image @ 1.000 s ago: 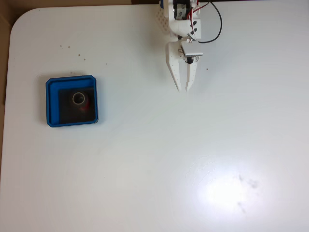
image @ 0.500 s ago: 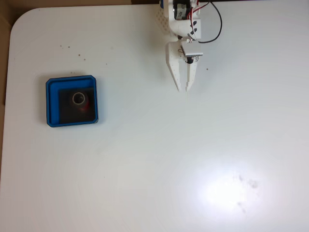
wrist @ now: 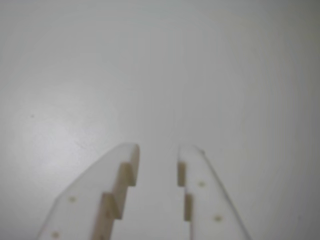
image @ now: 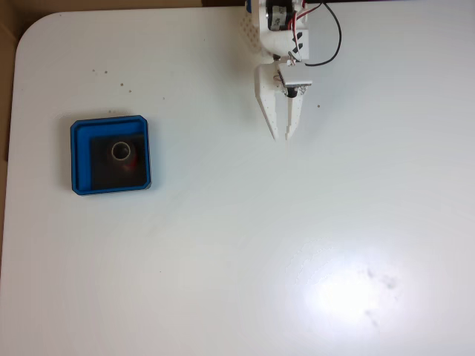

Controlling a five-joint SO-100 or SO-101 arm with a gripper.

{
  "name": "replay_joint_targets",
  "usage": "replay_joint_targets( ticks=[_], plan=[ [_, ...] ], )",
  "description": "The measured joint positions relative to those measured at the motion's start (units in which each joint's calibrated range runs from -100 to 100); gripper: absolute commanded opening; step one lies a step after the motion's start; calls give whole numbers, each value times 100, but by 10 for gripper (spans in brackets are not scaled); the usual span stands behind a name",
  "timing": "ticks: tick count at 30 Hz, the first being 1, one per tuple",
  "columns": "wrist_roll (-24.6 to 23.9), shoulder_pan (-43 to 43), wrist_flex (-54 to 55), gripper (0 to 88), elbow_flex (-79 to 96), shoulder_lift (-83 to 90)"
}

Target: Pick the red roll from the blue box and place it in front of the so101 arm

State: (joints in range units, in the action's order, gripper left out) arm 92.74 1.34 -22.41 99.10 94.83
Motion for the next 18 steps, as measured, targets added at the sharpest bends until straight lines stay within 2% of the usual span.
replay_joint_targets(
  ticks=[12, 18],
  plan=[
    [0, 10, 0, 13, 0, 0],
    [8, 851, 0, 13, 0, 0]
  ],
)
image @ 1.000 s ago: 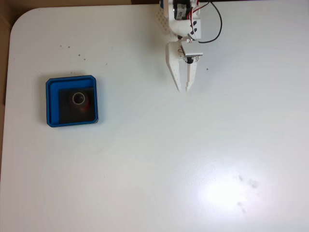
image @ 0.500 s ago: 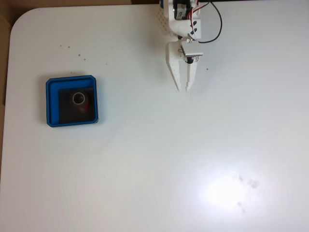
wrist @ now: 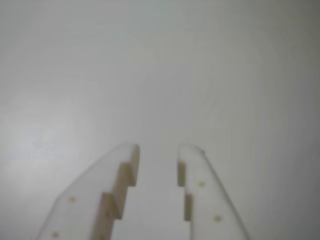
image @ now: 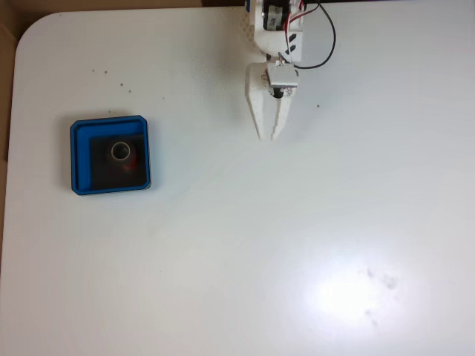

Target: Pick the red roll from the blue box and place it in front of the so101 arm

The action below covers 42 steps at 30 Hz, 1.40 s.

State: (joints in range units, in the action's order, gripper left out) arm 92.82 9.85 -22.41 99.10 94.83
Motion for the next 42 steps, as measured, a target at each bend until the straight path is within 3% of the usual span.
replay_joint_targets(
  ticks=[14, 23, 31, 42],
  plan=[
    [0, 2702, 0, 12, 0, 0],
    [0, 3929, 0, 12, 0, 0],
    [0, 4631, 0, 12, 0, 0],
    [0, 4641, 0, 12, -368, -533]
  ],
)
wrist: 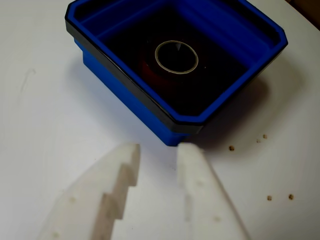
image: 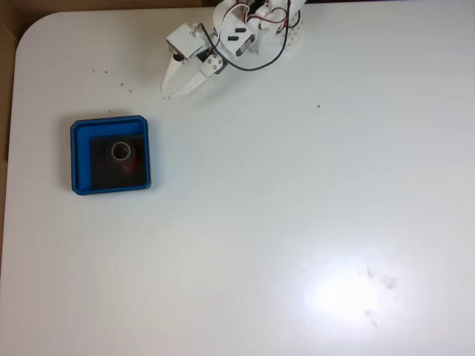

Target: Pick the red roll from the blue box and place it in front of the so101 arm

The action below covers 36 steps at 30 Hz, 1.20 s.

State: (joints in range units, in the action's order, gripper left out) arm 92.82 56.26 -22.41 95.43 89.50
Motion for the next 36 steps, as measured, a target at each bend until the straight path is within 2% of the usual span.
replay_joint_targets(
  ticks=[20, 32, 36],
  plan=[
    [0, -40, 0, 12, -4278, -4903],
    [0, -40, -8, 12, -6314, -7096],
    [0, -40, -468, 12, -7121, -7731]
  ],
)
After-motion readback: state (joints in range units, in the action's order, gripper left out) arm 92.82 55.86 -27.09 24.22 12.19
